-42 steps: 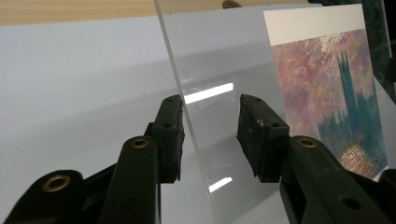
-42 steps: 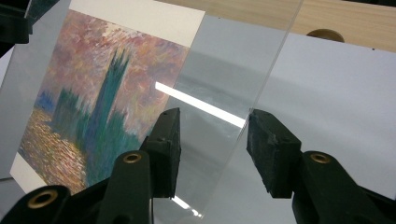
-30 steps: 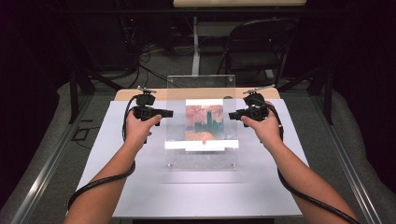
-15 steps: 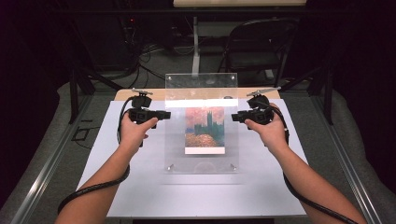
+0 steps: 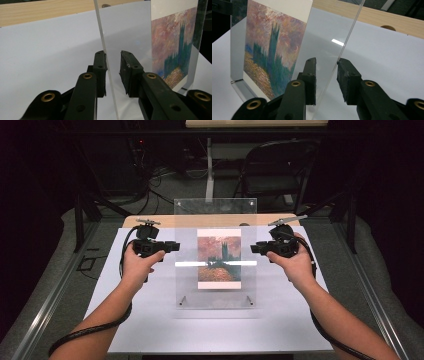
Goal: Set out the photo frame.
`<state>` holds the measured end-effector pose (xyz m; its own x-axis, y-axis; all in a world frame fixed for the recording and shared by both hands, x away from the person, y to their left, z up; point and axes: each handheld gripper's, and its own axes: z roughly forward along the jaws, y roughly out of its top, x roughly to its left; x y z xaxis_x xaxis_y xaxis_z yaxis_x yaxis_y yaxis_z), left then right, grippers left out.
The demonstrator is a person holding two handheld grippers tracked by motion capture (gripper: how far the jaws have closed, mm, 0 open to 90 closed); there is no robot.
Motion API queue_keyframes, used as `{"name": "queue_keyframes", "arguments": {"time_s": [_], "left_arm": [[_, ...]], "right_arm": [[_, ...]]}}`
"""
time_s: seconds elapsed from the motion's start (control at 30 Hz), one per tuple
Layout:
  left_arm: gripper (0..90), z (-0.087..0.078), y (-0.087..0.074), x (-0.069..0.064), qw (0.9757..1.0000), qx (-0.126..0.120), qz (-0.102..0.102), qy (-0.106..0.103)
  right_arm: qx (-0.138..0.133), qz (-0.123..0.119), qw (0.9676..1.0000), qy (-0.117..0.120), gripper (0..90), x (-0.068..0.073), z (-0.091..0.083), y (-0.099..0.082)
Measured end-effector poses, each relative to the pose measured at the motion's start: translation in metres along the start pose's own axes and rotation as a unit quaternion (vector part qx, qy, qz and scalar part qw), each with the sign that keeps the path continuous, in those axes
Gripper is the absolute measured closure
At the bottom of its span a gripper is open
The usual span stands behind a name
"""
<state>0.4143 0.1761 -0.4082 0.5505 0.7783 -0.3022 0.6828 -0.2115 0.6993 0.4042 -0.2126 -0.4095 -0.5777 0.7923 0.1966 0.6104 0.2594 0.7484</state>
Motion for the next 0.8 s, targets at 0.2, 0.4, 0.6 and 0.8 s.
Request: {"name": "queue_keyframes", "arguments": {"time_s": [0.2, 0.4, 0.6, 0.8], "left_arm": [[77.4, -0.011, -0.004, -0.005, 0.9999, 0.003, 0.013, -0.009], [78.2, -0.018, -0.009, -0.008, 0.9997, 0.002, 0.017, -0.018], [78.5, -0.023, -0.013, -0.012, 0.9995, -0.002, 0.021, -0.022], [78.5, -0.028, -0.018, -0.015, 0.9993, -0.006, 0.027, -0.024]], "right_arm": [[-0.001, -0.008, 0.9999, 0.011, 74.4, 0.002, -0.010, -0.003], [0.000, -0.010, 0.9999, 0.013, 76.2, 0.007, -0.017, -0.006], [0.000, -0.017, 0.9997, 0.017, 76.4, 0.011, -0.023, -0.009], [-0.005, -0.021, 0.9996, 0.018, 76.6, 0.016, -0.029, -0.013]]}}
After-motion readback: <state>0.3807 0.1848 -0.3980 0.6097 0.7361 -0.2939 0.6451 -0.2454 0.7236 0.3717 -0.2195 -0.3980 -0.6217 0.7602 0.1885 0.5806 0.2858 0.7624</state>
